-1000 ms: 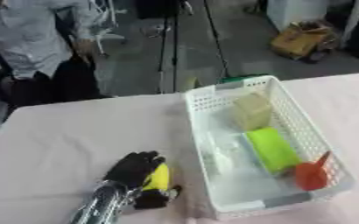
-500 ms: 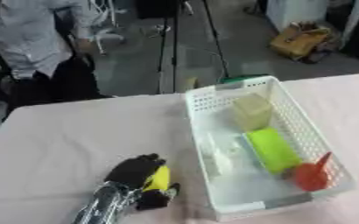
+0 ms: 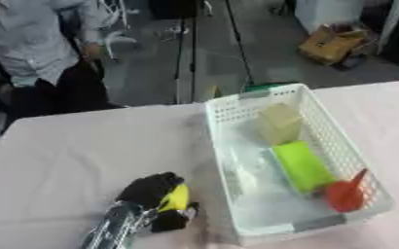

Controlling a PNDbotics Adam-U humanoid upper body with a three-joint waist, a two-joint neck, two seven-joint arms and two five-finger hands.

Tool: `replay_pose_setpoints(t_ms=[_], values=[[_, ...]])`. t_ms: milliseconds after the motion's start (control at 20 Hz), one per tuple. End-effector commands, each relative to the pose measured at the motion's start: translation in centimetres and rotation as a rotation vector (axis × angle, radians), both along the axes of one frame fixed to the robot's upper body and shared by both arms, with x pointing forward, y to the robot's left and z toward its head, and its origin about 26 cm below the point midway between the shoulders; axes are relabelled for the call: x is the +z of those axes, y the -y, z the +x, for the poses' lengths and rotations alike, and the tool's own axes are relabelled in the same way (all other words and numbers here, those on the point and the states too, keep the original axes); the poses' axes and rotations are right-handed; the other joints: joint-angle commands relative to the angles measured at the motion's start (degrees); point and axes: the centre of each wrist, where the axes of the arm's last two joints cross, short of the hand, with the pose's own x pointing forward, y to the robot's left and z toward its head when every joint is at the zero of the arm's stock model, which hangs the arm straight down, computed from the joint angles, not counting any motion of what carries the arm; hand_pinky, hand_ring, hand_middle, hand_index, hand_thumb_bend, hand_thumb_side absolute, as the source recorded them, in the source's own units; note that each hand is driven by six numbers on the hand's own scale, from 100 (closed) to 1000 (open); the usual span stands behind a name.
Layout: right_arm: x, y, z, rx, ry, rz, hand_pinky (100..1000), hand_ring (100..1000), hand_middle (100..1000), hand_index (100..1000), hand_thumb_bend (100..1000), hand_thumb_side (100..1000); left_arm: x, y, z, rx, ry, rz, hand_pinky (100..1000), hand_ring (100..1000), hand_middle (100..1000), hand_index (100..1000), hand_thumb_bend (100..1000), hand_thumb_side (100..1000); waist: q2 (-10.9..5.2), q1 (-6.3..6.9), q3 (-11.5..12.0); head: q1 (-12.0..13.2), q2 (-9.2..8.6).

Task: Pick up objects on the table and place them in the box.

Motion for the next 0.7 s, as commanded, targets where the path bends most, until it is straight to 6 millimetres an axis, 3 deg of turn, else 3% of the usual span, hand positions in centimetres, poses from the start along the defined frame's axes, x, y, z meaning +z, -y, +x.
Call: replay_pose_setpoints(t_ms=[50, 150, 200, 700], values=[[0.84, -0.12, -0.19, 0.004, 0.034, -0.013, 917, 868, 690, 781, 100, 1000, 0.91, -0.18, 0.14, 0.003, 0.019, -0.001, 525, 919, 936, 1000, 345, 1000, -0.9, -0.58, 0.0, 0.1, -0.66], [0.86, -0.1, -0.2, 0.003, 0.036, -0.011, 917, 869, 690, 781, 100, 1000, 0.86, -0.22, 0.16, 0.003, 0.013, 0.009, 509, 920, 934, 1000, 364, 976, -0.94, -0.59, 0.0, 0.1, -0.67], [0.88, -0.1, -0.2, 0.003, 0.038, -0.01, 918, 869, 689, 780, 100, 1000, 0.88, -0.23, 0.17, 0.002, 0.011, 0.015, 503, 917, 934, 1000, 416, 937, -0.95, -0.57, 0.0, 0.1, -0.69], [0.97, -0.09, -0.18, 0.003, 0.043, -0.003, 918, 868, 686, 777, 100, 1000, 1.29, -0.33, 0.14, -0.008, 0.007, 0.046, 459, 899, 907, 1000, 389, 764, -0.92, -0.56, 0.1, 0.0, -0.83]])
